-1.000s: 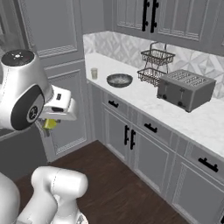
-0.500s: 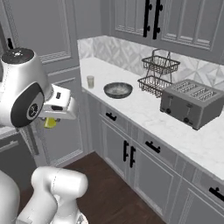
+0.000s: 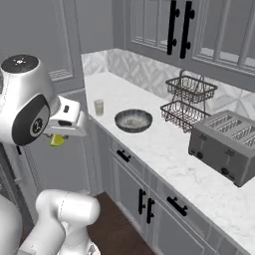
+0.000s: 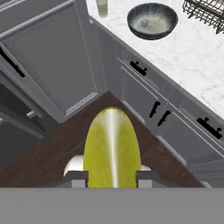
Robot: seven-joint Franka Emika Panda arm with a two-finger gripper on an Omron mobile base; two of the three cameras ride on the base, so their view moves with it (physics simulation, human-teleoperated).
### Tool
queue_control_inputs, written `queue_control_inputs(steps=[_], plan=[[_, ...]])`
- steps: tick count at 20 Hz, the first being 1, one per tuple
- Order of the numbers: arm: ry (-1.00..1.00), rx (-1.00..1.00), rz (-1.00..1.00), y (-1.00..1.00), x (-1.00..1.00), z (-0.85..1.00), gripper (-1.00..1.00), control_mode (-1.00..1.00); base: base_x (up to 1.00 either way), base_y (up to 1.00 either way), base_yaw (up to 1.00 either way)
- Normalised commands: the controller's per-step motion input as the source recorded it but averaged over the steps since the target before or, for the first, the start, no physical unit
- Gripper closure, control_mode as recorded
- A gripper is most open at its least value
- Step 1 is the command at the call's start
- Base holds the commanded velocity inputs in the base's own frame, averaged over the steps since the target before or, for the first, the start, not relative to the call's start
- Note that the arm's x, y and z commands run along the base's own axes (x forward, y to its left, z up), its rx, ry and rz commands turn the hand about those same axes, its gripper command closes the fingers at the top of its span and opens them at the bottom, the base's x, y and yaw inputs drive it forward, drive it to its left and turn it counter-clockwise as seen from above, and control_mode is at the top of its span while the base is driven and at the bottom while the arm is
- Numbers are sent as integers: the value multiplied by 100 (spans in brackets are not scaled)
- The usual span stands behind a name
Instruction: Grab a lemon wedge from the fridge and one ice cube from the ice bowl, and put them in the glass of lemonade.
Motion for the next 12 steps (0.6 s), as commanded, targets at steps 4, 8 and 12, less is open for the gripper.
queue_control_inputs(steps=[4, 8, 12], plan=[[0, 0, 0, 0, 0, 0, 100, 100, 97, 12, 14], [0, 0, 0, 0, 0, 0, 100, 100, 99, 5, 16], [0, 0, 0, 0, 0, 0, 100, 100, 89, 0, 15]])
